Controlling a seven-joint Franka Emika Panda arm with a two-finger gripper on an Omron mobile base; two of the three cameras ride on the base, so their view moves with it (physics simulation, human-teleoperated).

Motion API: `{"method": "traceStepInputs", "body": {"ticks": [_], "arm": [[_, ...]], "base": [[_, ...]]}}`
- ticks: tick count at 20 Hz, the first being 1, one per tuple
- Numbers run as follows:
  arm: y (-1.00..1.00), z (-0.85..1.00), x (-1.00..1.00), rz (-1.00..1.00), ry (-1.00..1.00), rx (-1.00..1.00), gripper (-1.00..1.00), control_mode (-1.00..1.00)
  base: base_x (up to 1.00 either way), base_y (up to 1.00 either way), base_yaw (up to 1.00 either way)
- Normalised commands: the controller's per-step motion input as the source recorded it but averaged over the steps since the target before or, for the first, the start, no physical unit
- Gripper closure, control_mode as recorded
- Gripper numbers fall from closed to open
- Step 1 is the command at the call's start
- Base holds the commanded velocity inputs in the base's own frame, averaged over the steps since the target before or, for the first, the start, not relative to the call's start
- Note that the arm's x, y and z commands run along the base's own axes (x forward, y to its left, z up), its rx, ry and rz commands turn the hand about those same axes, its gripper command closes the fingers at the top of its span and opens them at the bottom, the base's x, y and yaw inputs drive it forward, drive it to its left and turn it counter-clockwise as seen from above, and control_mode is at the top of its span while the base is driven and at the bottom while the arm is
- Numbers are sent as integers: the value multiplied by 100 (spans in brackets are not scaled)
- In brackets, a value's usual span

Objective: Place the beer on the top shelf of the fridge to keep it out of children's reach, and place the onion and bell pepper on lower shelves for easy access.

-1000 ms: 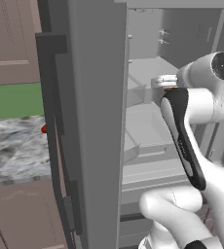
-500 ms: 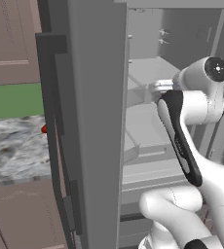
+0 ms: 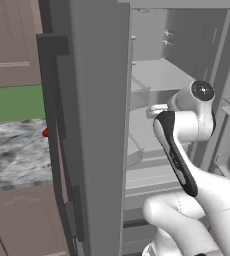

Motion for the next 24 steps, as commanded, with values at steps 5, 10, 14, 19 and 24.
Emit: {"method": "traceStepInputs", "body": {"ticks": [5, 10, 14, 19, 24], "arm": [[0, -66, 69, 0, 9, 0, 100, -100], [0, -55, 65, 0, 3, 0, 100, -100], [0, -50, 59, 0, 0, 0, 100, -100], [0, -43, 61, 0, 8, 0, 100, -100], [0, -48, 64, 0, 11, 0, 100, -100]], "base": [[0, 0, 0], [0, 0, 0], [0, 0, 0], [0, 0, 0], [0, 0, 0]]}}
